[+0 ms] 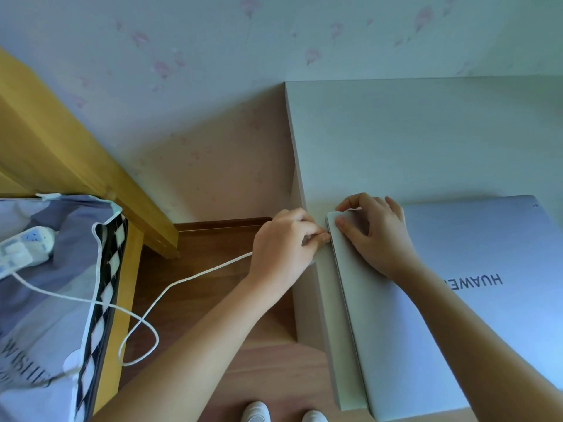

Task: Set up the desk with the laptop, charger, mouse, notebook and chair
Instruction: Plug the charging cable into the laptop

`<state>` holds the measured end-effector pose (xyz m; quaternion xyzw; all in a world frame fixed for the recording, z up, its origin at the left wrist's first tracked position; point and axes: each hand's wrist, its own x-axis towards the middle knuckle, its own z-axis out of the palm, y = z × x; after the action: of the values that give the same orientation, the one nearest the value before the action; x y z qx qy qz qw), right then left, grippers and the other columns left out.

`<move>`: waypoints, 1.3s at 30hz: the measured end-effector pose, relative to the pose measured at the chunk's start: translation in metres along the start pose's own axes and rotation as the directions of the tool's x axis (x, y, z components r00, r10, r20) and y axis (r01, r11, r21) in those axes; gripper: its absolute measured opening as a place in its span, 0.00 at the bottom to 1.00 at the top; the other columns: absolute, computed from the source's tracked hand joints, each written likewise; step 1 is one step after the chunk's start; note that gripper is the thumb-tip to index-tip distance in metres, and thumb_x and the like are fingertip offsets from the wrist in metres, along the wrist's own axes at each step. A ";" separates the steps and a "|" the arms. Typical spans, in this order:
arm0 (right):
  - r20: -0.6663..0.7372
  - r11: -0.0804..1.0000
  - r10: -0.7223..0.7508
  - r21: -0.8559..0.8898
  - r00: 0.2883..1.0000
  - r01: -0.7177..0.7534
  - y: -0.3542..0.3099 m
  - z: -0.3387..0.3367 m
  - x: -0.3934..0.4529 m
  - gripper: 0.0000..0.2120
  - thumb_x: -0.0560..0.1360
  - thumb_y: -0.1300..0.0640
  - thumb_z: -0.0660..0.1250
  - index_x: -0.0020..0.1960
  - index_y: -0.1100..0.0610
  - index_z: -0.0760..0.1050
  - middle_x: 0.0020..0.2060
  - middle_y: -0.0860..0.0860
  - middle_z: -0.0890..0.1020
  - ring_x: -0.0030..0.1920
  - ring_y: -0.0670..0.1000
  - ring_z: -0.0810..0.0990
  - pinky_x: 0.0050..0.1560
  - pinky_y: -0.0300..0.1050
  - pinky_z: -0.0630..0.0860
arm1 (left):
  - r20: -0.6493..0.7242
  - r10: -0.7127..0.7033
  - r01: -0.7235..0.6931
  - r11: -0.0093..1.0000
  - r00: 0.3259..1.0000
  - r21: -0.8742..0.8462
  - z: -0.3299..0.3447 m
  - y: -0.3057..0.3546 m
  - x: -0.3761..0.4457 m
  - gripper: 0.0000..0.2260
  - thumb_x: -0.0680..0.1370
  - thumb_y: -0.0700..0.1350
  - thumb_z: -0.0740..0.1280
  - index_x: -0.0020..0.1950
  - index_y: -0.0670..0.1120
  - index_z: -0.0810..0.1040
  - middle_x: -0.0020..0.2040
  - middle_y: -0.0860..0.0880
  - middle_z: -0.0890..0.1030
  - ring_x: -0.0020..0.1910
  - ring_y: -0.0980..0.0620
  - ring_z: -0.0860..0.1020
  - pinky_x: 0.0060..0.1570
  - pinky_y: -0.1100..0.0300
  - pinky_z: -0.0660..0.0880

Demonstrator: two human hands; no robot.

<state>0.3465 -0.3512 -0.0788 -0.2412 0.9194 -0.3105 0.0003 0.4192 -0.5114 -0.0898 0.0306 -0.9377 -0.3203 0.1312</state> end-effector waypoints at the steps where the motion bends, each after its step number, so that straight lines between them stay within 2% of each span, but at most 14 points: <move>1: -0.010 1.000 -0.011 -0.020 1.000 0.010 0.000 0.000 -0.003 0.06 0.76 0.50 0.64 0.52 0.47 0.73 0.46 0.38 0.77 0.54 0.46 0.74 0.73 0.55 0.53 | -0.003 0.017 -0.017 1.000 1.000 0.011 0.001 -0.001 -0.001 0.10 0.75 0.53 0.67 0.44 0.51 0.86 0.41 0.55 0.80 0.43 0.52 0.75 0.36 0.54 0.73; 4: -0.050 0.995 -0.051 -0.092 0.997 0.046 0.000 -0.002 -0.014 0.13 0.76 0.50 0.60 0.59 0.47 0.73 0.59 0.43 0.78 0.66 0.46 0.70 0.74 0.58 0.50 | -0.049 0.078 -0.074 0.993 0.996 0.092 0.002 -0.002 0.000 0.13 0.77 0.52 0.62 0.46 0.49 0.85 0.43 0.55 0.81 0.43 0.51 0.78 0.40 0.55 0.70; 6: -0.070 0.985 -0.076 -0.159 0.995 0.064 0.002 -0.005 -0.024 0.15 0.77 0.50 0.59 0.63 0.48 0.72 0.65 0.45 0.75 0.69 0.47 0.67 0.74 0.61 0.50 | -0.082 0.173 -0.152 0.964 0.981 0.218 -0.001 -0.001 0.002 0.14 0.79 0.50 0.59 0.52 0.47 0.83 0.50 0.53 0.82 0.49 0.50 0.79 0.46 0.54 0.71; 10: -0.094 0.947 -0.112 -0.313 0.989 0.078 0.011 -0.018 -0.045 0.18 0.77 0.50 0.57 0.66 0.51 0.71 0.69 0.48 0.72 0.70 0.50 0.67 0.72 0.65 0.54 | 0.015 0.293 -0.279 0.892 0.956 0.356 -0.002 0.016 0.006 0.21 0.81 0.54 0.58 0.71 0.46 0.71 0.69 0.49 0.74 0.68 0.49 0.71 0.62 0.49 0.69; 13: -0.113 0.914 -0.081 -0.405 0.990 0.028 0.020 -0.036 -0.060 0.20 0.77 0.50 0.58 0.68 0.52 0.70 0.69 0.49 0.72 0.70 0.52 0.69 0.72 0.64 0.56 | 0.097 0.310 -0.323 0.863 0.946 0.388 0.005 0.038 0.005 0.26 0.80 0.57 0.57 0.76 0.47 0.63 0.75 0.48 0.67 0.74 0.48 0.65 0.68 0.45 0.64; 20: -0.129 0.871 -0.009 -0.488 0.992 -0.056 0.047 -0.087 -0.093 0.23 0.78 0.49 0.56 0.72 0.54 0.66 0.68 0.50 0.73 0.70 0.53 0.70 0.72 0.63 0.57 | 0.170 0.269 -0.317 0.849 0.948 0.422 0.045 0.094 -0.001 0.29 0.81 0.60 0.53 0.78 0.49 0.56 0.78 0.48 0.60 0.77 0.47 0.58 0.71 0.43 0.59; 24: -0.122 0.868 0.001 -0.494 0.993 -0.061 0.082 -0.120 -0.109 0.25 0.78 0.47 0.54 0.73 0.52 0.64 0.69 0.50 0.72 0.71 0.52 0.68 0.73 0.62 0.54 | 0.183 0.259 -0.314 0.848 0.948 0.426 0.078 0.141 0.002 0.29 0.80 0.61 0.53 0.78 0.48 0.57 0.77 0.48 0.61 0.76 0.47 0.59 0.71 0.42 0.59; 29: -0.120 0.875 0.013 -0.479 0.993 -0.070 0.147 -0.161 -0.132 0.25 0.78 0.45 0.54 0.73 0.51 0.63 0.69 0.49 0.72 0.71 0.52 0.67 0.72 0.62 0.56 | 0.188 0.252 -0.312 0.836 0.949 0.451 0.128 0.202 0.011 0.28 0.80 0.60 0.55 0.77 0.48 0.59 0.77 0.48 0.62 0.76 0.48 0.61 0.70 0.44 0.54; 35: -0.133 0.889 0.045 -0.447 0.990 -0.100 0.224 -0.200 -0.140 0.24 0.77 0.46 0.55 0.71 0.52 0.66 0.67 0.51 0.74 0.68 0.55 0.72 0.69 0.61 0.62 | 0.202 0.216 -0.288 0.834 0.955 0.470 0.177 0.256 0.037 0.27 0.80 0.58 0.53 0.77 0.49 0.62 0.76 0.49 0.65 0.74 0.49 0.64 0.69 0.43 0.63; 39: -0.139 0.903 0.044 -0.419 0.989 -0.099 0.256 -0.205 -0.126 0.23 0.75 0.51 0.63 0.69 0.54 0.69 0.66 0.53 0.75 0.65 0.57 0.74 0.65 0.60 0.69 | 0.275 0.191 -0.309 0.812 0.942 0.495 0.197 0.254 0.051 0.26 0.80 0.58 0.53 0.77 0.50 0.60 0.76 0.49 0.64 0.74 0.48 0.64 0.69 0.42 0.63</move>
<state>0.3136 -0.0015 -0.0785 -0.1815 0.9713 -0.1175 -0.0988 0.3247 -0.2007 -0.0733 -0.0931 -0.9935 -0.0297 0.0580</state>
